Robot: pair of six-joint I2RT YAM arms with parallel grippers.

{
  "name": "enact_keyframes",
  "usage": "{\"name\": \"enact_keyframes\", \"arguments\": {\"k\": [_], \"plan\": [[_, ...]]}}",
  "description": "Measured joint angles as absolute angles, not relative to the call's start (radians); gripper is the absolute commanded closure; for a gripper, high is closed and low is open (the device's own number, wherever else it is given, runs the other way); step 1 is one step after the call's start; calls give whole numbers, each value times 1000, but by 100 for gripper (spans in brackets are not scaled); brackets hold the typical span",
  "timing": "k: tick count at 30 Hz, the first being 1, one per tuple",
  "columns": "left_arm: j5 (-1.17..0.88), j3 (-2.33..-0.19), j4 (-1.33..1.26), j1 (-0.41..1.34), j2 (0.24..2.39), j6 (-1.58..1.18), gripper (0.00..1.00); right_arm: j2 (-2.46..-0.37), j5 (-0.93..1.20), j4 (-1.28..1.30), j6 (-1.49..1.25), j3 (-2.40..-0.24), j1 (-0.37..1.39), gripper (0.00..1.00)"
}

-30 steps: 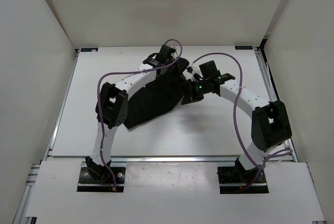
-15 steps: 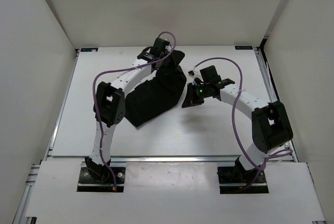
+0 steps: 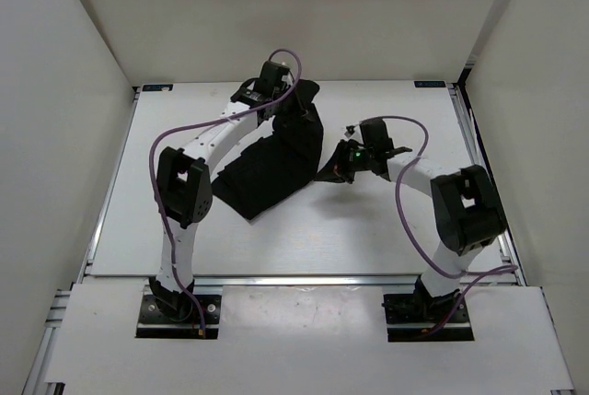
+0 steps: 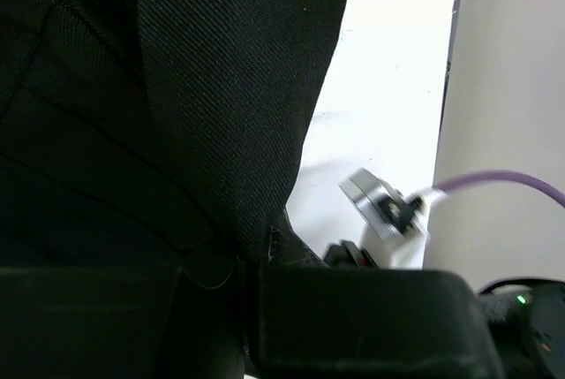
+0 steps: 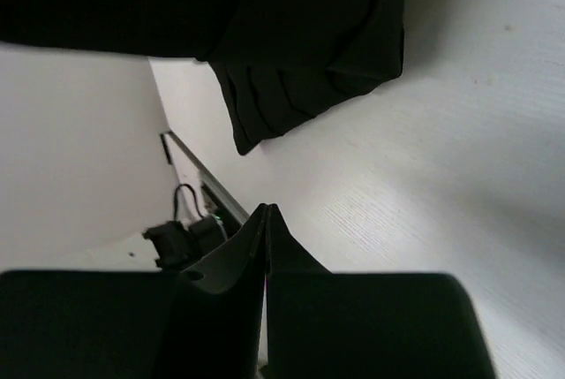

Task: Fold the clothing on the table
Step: Fold the skirt

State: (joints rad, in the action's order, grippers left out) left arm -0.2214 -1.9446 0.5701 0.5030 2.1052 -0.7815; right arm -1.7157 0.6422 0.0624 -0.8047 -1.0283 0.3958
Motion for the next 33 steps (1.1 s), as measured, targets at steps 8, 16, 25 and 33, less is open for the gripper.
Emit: {"name": "enact_keyframes", "arguments": {"k": [8,16,25,33], "plan": [[-232,-1851,570,477,2104,-762,100,-1842,673,-180,-1152,-949,406,100],[-261,-1809,570,439,2087,-751,100,-1942,580,-268,-1331,-1019,492,100],[-279,-1809,568,437,2079,-748,100,-2036,411,-272,-1392,-1072,520,100],[-280,-1806,569,435,2058,-747,100,-2035,278,-293,-1398,-1072,526,100]]}}
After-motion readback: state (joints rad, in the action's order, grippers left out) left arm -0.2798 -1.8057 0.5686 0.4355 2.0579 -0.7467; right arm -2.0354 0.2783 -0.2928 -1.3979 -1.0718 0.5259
